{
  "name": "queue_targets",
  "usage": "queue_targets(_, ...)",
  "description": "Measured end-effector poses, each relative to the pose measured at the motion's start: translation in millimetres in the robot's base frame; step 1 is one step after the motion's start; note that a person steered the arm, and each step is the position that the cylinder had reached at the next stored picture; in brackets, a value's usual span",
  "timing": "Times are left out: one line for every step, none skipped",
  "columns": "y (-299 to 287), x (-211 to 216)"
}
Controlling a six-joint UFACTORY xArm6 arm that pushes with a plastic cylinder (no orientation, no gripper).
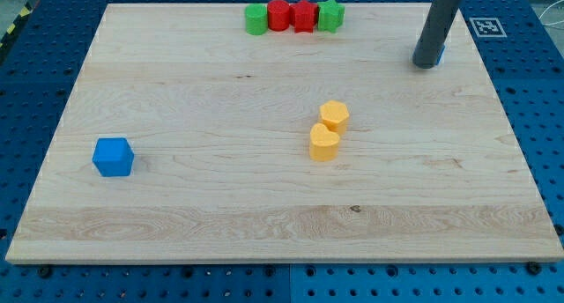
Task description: Push the blue triangle to the top right
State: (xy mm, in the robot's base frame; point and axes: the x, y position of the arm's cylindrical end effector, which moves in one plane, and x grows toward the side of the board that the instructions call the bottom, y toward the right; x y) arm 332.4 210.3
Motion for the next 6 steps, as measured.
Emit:
queue_targets(7, -14)
queue_targets(11, -30)
queue_targets(15, -44)
queue_targets(25, -55)
queue_targets(37, -65)
queue_targets(46, -76)
